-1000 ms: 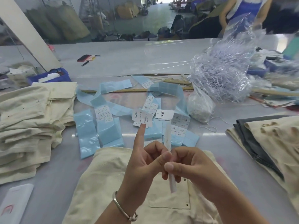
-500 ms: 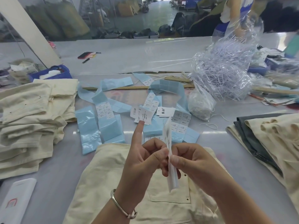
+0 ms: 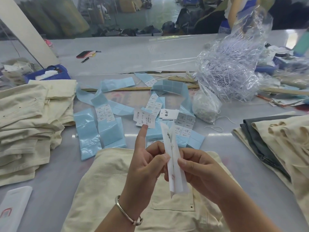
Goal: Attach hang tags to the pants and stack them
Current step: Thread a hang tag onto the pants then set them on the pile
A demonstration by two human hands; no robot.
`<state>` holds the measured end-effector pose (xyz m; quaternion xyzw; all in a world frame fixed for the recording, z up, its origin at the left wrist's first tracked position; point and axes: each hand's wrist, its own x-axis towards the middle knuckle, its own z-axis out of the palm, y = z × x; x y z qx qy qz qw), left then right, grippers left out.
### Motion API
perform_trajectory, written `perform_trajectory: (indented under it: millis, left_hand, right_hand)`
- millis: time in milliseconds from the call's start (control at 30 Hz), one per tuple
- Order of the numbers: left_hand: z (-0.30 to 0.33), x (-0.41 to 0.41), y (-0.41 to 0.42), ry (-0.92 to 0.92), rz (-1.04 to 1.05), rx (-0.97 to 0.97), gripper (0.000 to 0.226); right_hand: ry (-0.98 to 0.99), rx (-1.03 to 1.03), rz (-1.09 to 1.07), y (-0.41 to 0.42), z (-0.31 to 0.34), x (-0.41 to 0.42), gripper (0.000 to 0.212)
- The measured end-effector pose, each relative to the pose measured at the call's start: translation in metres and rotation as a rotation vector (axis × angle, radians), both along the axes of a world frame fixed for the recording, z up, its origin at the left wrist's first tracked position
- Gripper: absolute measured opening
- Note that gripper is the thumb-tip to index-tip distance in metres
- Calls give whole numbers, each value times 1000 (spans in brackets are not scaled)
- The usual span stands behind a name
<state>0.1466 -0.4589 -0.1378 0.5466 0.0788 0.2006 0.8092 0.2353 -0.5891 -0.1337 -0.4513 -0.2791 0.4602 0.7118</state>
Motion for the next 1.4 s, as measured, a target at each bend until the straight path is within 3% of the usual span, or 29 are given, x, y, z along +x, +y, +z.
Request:
perform_trajectory:
  millis: [167, 267, 400, 533, 633, 700, 867, 1100, 1233, 1333, 1400]
  left_hand:
    - [0, 10, 0, 28, -9, -5, 88]
    - [0, 16, 3, 65, -8, 9, 103]
    - [-11, 27, 11, 83, 47, -11, 98]
    - [-26, 41, 30, 75, 179, 204, 90]
    - [-39, 63, 53, 152, 264, 496, 90]
    - [-51, 85, 69, 202, 274, 551, 95]
    - [-82, 155, 99, 347, 360, 576, 101]
    - [-123, 247, 122, 571, 354, 288, 102]
    - [-137, 255, 133, 745, 274, 478, 102]
    - [-127, 237, 131, 635, 379, 728, 91]
    - [-114, 219, 121, 445, 432, 736, 86]
  right_hand:
    - [-36, -12, -38, 7, -6, 7, 49]
    - [-53, -32, -26, 12, -8, 14, 58]
    - [3, -48, -33, 15, -20, 25, 49]
    - [73, -175, -278, 21, -32, 38, 12]
    - [69, -328, -605, 20, -47, 60, 19]
    - [43, -386, -741, 17, -54, 74, 27]
    - [3, -458, -941, 13, -70, 95, 13]
    - [0, -503, -993, 14, -90, 109, 7]
    - [-11, -556, -985, 17, -101, 109, 15]
    - [-13, -598, -1013, 18, -105, 110, 13]
    - [-54, -621, -1041, 19, -105, 112, 12]
